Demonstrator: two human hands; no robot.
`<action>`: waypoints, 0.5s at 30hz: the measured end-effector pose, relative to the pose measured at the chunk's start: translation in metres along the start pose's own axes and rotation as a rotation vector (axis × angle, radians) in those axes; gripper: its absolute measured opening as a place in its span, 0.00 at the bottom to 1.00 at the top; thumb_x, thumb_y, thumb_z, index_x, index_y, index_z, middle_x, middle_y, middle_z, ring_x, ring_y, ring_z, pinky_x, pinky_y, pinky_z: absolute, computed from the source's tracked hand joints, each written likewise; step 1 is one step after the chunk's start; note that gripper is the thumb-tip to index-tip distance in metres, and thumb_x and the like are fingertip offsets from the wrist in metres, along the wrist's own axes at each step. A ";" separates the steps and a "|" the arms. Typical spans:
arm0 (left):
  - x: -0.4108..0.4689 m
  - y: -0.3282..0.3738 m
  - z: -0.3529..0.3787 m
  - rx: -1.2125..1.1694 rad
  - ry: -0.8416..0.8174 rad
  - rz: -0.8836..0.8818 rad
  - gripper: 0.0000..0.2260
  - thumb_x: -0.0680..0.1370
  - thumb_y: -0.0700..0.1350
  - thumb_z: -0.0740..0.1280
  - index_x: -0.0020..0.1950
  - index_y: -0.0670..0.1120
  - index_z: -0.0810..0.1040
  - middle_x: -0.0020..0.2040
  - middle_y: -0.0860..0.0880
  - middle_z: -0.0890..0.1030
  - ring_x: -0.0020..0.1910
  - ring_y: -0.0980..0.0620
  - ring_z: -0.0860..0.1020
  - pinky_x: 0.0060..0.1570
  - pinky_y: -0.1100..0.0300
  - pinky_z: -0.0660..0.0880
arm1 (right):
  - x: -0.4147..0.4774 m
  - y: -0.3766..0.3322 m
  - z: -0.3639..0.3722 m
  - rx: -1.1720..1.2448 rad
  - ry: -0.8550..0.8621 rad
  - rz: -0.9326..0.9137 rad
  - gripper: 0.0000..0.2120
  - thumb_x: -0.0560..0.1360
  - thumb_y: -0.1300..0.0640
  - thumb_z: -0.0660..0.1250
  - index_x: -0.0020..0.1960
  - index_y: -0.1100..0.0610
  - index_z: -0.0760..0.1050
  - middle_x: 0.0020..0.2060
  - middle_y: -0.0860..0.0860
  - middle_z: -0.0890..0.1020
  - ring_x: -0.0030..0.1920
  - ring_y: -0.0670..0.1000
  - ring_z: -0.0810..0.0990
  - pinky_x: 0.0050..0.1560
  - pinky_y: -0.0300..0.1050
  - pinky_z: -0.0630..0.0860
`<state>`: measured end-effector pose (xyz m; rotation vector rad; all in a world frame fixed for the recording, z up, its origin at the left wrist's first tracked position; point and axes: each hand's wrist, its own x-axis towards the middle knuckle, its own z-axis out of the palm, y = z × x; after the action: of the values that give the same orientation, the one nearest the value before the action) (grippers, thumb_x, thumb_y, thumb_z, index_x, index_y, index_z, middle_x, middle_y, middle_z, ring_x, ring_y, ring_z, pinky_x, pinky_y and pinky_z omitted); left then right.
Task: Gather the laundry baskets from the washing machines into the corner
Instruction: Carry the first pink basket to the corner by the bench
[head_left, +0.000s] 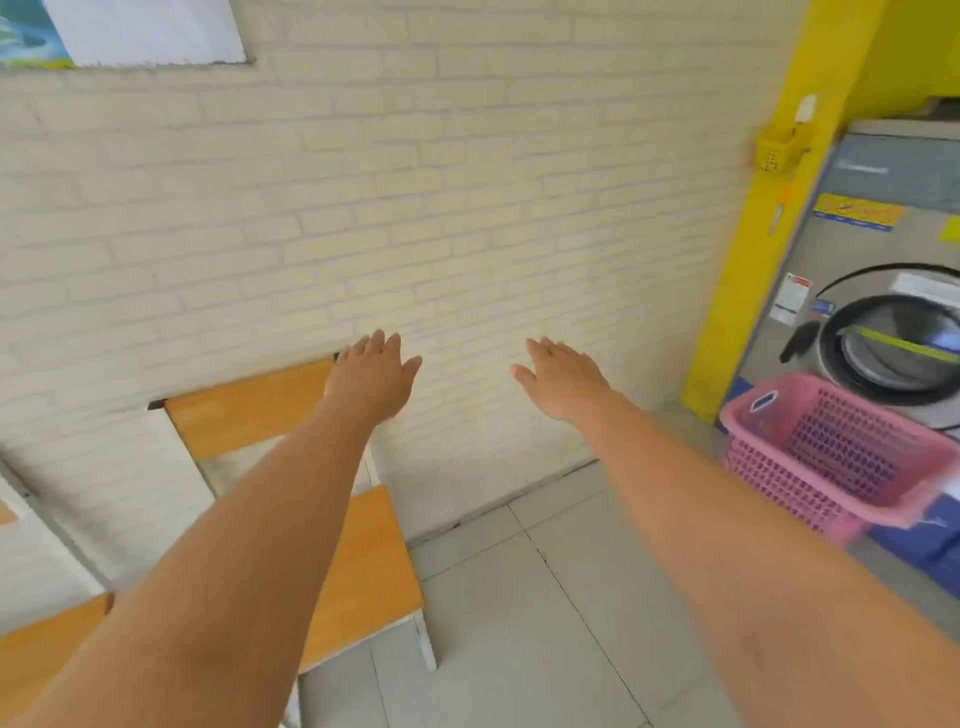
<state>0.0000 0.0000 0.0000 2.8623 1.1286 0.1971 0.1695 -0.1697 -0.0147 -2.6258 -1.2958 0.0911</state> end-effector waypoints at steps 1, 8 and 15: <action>0.000 0.009 0.009 0.009 -0.036 0.016 0.28 0.84 0.57 0.45 0.80 0.44 0.50 0.81 0.43 0.50 0.80 0.44 0.50 0.78 0.47 0.49 | -0.008 0.010 0.004 -0.009 -0.011 0.032 0.29 0.82 0.42 0.45 0.78 0.57 0.51 0.78 0.55 0.55 0.77 0.57 0.55 0.75 0.56 0.56; 0.003 0.087 0.089 -0.035 -0.186 0.183 0.29 0.83 0.57 0.46 0.80 0.43 0.50 0.81 0.42 0.51 0.80 0.44 0.50 0.78 0.47 0.48 | -0.058 0.113 0.060 -0.013 -0.075 0.229 0.27 0.82 0.45 0.50 0.76 0.58 0.56 0.75 0.58 0.62 0.73 0.59 0.63 0.71 0.56 0.62; 0.006 0.193 0.166 -0.085 -0.305 0.277 0.28 0.84 0.57 0.47 0.80 0.43 0.52 0.81 0.41 0.51 0.80 0.44 0.50 0.78 0.47 0.49 | -0.096 0.230 0.100 -0.010 -0.070 0.348 0.27 0.82 0.47 0.52 0.76 0.60 0.57 0.73 0.60 0.65 0.71 0.60 0.66 0.68 0.56 0.66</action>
<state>0.1576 -0.1379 -0.1439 2.8328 0.6547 -0.1713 0.2749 -0.3653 -0.1655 -2.8514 -0.8456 0.2327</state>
